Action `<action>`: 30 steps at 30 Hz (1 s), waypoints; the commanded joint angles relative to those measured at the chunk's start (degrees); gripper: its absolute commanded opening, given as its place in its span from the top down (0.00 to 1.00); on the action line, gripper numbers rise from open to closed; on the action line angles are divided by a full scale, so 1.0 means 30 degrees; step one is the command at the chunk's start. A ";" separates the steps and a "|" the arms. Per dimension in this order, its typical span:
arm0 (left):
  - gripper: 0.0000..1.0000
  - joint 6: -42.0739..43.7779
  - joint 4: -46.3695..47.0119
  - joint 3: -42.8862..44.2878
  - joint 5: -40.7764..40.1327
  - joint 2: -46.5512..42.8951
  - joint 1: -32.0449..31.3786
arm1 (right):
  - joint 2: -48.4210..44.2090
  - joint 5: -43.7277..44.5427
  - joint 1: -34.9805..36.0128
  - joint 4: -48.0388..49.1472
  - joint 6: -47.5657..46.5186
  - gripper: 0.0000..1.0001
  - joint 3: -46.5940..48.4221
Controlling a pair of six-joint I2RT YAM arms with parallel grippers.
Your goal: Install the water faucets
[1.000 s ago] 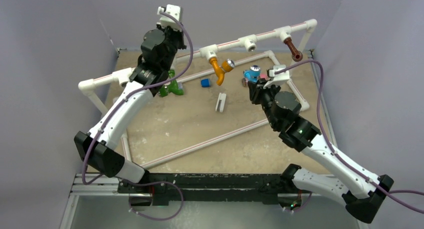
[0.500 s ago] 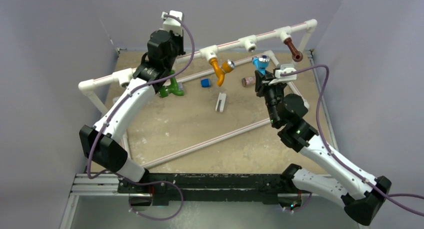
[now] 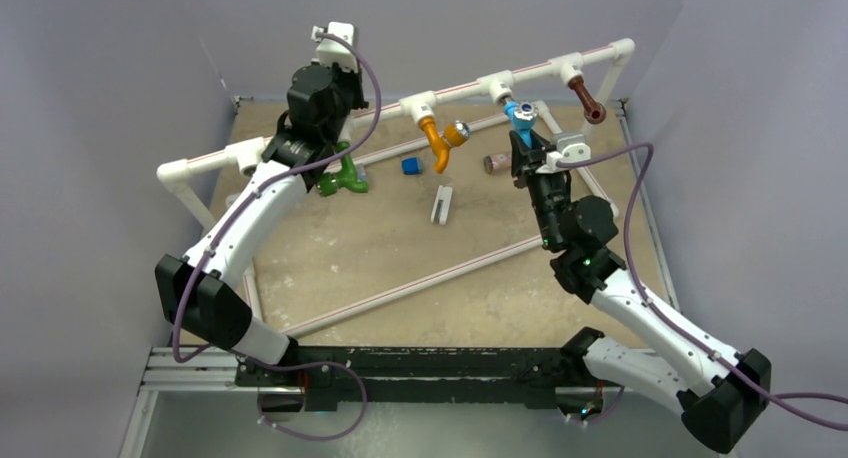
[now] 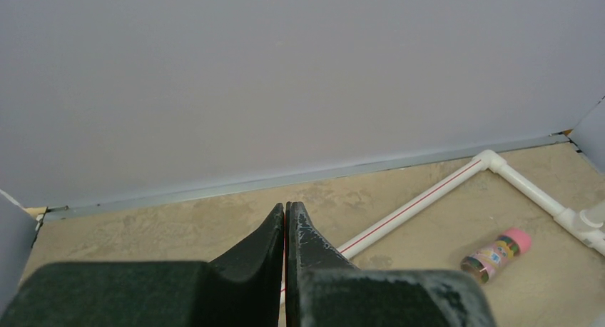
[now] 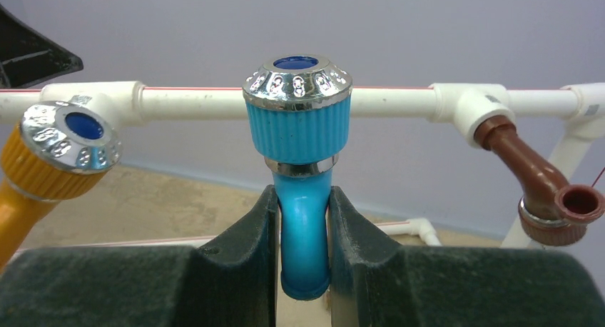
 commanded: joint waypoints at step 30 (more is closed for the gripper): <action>1.00 -0.1280 -0.2980 -0.1968 0.2059 0.0957 0.0979 | 0.0852 -0.6642 -0.3093 0.0243 -0.1567 1.00 0.0001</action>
